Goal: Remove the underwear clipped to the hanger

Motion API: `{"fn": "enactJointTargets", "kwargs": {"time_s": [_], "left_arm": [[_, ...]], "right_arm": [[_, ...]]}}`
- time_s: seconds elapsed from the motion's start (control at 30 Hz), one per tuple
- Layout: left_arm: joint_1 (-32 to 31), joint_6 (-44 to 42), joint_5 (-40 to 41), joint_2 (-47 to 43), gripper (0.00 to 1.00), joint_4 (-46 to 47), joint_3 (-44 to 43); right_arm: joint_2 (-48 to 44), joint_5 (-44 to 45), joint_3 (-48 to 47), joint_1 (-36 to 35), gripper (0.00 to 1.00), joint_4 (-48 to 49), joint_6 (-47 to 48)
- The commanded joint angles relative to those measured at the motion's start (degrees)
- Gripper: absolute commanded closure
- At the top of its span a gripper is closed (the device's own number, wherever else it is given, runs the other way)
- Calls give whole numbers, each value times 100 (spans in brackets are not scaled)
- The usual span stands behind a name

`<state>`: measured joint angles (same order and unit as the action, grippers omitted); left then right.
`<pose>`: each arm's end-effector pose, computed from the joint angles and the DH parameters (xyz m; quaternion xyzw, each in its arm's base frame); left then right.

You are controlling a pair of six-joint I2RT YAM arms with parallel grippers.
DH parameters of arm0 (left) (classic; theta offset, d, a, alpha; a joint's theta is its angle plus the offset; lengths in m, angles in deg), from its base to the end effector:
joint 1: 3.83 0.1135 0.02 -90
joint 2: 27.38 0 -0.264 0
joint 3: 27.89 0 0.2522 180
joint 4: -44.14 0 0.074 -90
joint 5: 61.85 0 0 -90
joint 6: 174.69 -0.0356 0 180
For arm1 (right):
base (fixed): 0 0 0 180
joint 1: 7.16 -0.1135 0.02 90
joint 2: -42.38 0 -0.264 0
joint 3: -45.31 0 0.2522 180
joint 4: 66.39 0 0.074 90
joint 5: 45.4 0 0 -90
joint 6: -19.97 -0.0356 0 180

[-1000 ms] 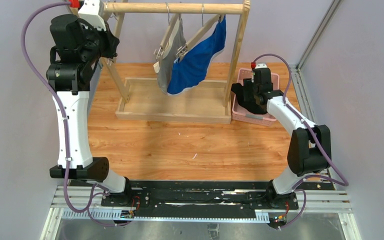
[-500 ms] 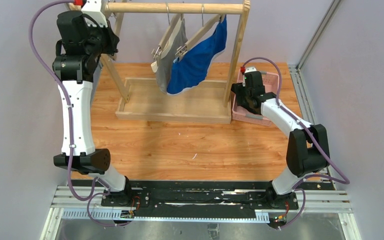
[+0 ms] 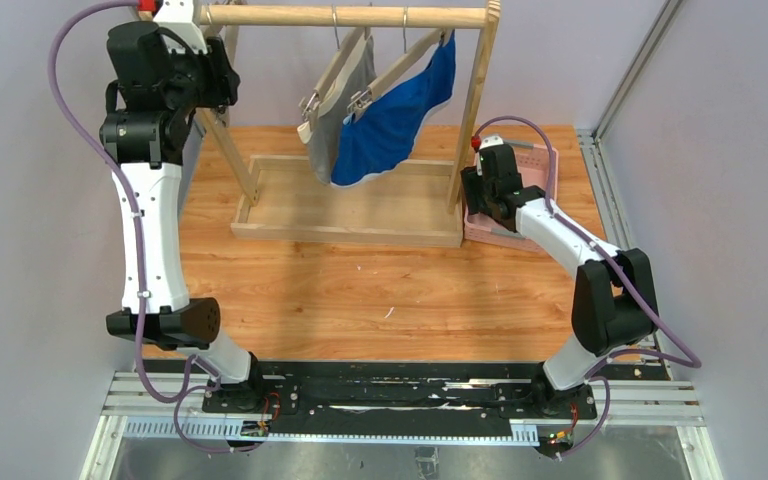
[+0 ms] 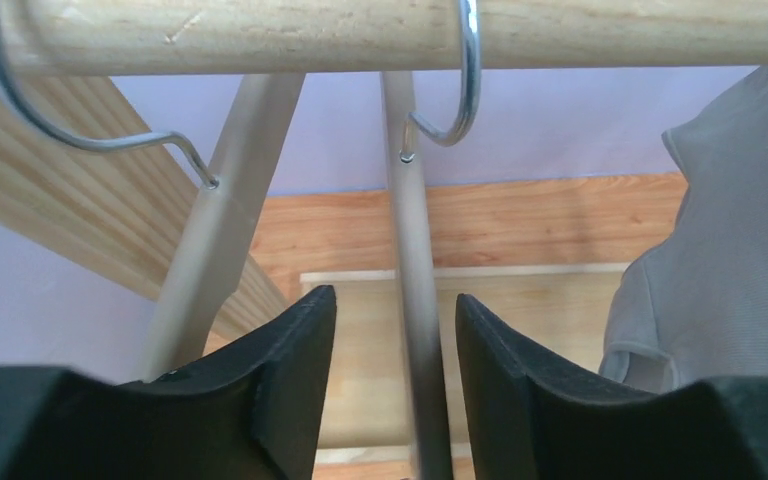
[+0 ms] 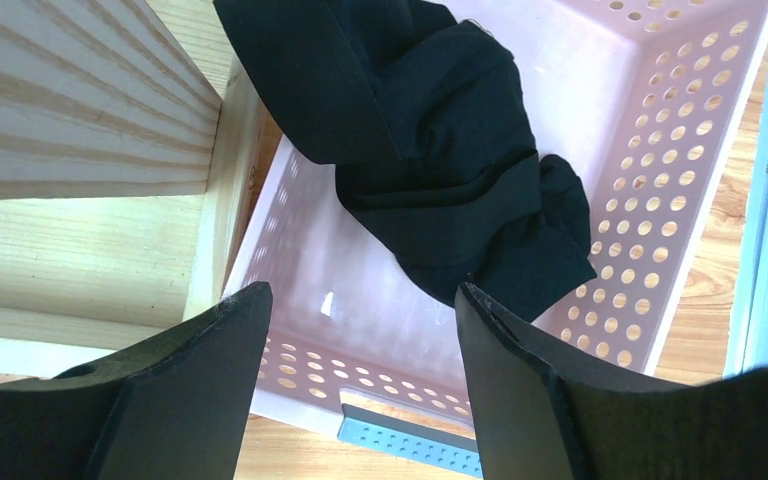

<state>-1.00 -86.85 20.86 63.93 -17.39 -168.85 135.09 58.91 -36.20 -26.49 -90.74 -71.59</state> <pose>0.2962 0.0101 0.5471 0.0355 0.7751 -0.0219 0.6304 0.3503 0.1136 0.2651 -0.0800 0.8805 -0.0266 0.4665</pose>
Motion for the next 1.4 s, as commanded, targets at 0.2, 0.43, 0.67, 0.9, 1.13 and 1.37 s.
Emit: {"fn": "enactJointTargets", "kwargs": {"time_s": [0.2, 0.43, 0.67, 0.9, 1.13, 1.37], "left_arm": [[42, -176, 323, -769, 29, 89, 220], [42, -155, 571, -1140, 22, -84, 210], [41, -48, 277, -1683, 26, -141, 60], [-654, 32, -426, -1548, 25, -128, -169], [-1637, 6, -140, -466, 24, -128, -1021], [-1673, 118, -290, 490, 26, 77, -1868]], "right_arm": [[-240, 304, 24, -79, 30, -15, 165], [-326, 297, 116, -79, 30, 10, 180], [-594, 544, 134, -79, 30, -78, 211], [-1336, 652, 57, -132, 30, -367, 6], [-2191, 991, 38, -499, 30, -512, 49], [-2860, 1346, 309, -884, 30, -620, 103]]}}
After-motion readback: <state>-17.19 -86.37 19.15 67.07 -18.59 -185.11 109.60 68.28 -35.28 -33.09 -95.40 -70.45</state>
